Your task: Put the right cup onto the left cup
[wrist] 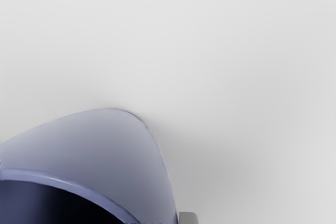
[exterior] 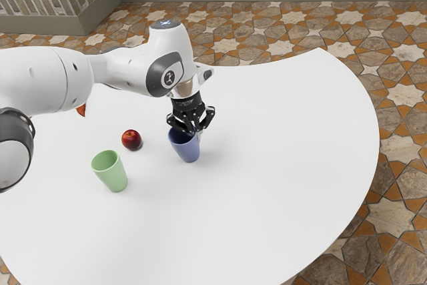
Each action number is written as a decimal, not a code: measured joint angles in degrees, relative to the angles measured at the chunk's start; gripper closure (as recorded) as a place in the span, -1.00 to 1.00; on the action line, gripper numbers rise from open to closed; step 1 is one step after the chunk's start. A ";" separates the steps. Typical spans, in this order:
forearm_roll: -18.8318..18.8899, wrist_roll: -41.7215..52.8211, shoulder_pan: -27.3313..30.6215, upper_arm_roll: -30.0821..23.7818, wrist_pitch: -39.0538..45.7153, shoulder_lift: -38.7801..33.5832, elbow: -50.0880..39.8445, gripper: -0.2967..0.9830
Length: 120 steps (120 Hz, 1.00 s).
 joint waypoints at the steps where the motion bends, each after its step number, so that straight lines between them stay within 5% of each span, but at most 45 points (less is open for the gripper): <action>1: 0.01 -0.02 0.00 0.00 -0.02 -0.01 0.01 0.68; 31: 1.53 -0.62 -0.11 0.09 -2.58 -2.66 0.60 0.69; 73: 3.52 -5.19 0.00 -0.08 -19.36 -18.54 0.00 0.69; 120: 5.33 -8.69 8.75 0.38 -26.45 -21.94 -3.34 0.69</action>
